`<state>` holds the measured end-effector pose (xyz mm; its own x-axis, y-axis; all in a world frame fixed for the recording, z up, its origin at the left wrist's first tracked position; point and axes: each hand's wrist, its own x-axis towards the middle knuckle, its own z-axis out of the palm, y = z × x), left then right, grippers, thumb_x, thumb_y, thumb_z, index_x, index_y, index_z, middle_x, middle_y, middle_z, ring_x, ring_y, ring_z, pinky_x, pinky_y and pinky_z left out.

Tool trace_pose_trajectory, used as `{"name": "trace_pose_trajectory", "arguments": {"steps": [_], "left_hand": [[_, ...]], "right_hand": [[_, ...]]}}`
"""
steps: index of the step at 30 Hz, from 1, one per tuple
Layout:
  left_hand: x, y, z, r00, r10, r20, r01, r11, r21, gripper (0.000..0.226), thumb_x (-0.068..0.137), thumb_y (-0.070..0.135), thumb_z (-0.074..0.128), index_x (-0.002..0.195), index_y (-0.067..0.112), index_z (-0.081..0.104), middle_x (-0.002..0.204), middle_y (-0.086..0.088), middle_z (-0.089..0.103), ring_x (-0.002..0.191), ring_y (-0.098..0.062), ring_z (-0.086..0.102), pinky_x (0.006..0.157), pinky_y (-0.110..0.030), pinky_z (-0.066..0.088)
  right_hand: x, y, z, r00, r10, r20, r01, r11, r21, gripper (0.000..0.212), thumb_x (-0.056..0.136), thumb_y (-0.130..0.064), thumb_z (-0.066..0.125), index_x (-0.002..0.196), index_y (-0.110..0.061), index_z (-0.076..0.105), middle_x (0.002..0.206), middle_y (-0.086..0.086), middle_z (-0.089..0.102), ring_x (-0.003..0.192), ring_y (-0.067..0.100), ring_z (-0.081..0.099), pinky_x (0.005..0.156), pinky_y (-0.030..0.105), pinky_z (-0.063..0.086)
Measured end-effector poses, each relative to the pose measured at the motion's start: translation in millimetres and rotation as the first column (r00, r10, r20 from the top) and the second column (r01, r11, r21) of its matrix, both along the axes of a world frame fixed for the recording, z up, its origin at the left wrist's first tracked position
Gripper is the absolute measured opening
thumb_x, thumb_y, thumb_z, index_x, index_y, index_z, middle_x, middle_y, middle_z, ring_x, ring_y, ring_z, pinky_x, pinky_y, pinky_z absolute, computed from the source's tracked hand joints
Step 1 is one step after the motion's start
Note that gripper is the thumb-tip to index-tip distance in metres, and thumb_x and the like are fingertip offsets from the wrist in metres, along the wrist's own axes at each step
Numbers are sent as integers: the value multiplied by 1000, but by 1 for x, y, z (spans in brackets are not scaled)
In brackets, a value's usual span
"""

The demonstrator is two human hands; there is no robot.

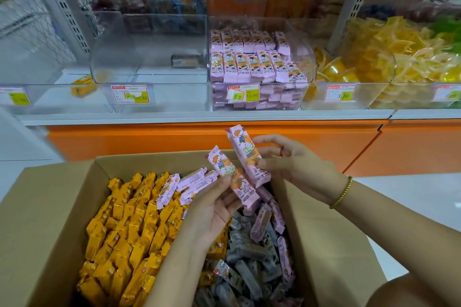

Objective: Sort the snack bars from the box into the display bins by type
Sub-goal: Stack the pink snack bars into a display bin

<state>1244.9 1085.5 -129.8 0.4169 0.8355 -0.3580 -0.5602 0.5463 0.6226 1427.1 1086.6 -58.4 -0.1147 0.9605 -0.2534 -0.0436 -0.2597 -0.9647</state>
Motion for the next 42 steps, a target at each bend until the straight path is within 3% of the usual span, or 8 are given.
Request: {"name": "trace_pose_trajectory", "arguments": {"steps": [7,10,15,19,25,30,35,42], "left_hand": [[14,11,16,999,2,-39,2,993,115,19,68,21,78,76,6,71,79,-12,70,69,-20,68,62,-27,57],[27,28,41,994,33,-102,-12,979,203,9,71,12,63,76,5,67,69,-7,68,64,-15,66,66,-24,58],[60,74,89,951,80,-298,75,876,477,17,91,21,59,84,13,71,81,-4,72,81,-20,67,81,-28,56],[94,128,109,581,454,-676,423,541,727,35,96,28,51,131,25,56,127,4,60,113,-11,56,96,-25,43],[131,187,95,111,700,-706,895,239,377,71,95,33,51,152,15,14,159,-4,12,146,-19,9,117,-31,0],[132,195,90,146,759,-635,869,208,449,68,93,23,50,152,15,17,158,-3,20,145,-17,15,118,-29,5],[129,193,86,129,756,-642,860,237,452,67,94,17,49,152,16,16,159,-1,16,146,-16,12,116,-24,0],[115,178,91,176,681,-710,859,246,449,64,97,24,47,152,14,14,160,-3,9,147,-15,5,116,-25,1]], "right_hand": [[1,2,0,879,78,471,-193,960,201,55,77,-17,77,126,-29,57,118,-13,64,103,-8,59,86,9,45],[0,12,4,638,-171,750,-245,879,409,81,67,-42,81,139,-23,48,116,-10,48,100,-4,46,89,1,33],[27,41,28,494,-571,656,-116,705,700,70,73,-40,64,138,-20,48,107,-3,51,93,8,47,81,15,38],[74,83,43,346,-741,575,54,628,777,53,76,-31,65,127,-21,56,112,7,55,100,26,52,85,33,46],[95,145,42,110,-785,610,-32,611,791,35,79,-25,65,113,-17,67,114,18,53,89,36,50,78,39,45],[86,188,43,-357,-546,758,-175,836,520,29,91,-26,45,109,-16,66,108,12,61,104,34,49,81,41,31],[74,184,27,-449,-480,753,-238,877,417,39,94,-17,32,94,-15,71,93,7,67,99,32,56,88,41,28],[81,157,18,-40,-424,905,-154,897,414,71,95,-45,5,147,-2,29,152,18,32,145,32,17,117,43,3]]}}
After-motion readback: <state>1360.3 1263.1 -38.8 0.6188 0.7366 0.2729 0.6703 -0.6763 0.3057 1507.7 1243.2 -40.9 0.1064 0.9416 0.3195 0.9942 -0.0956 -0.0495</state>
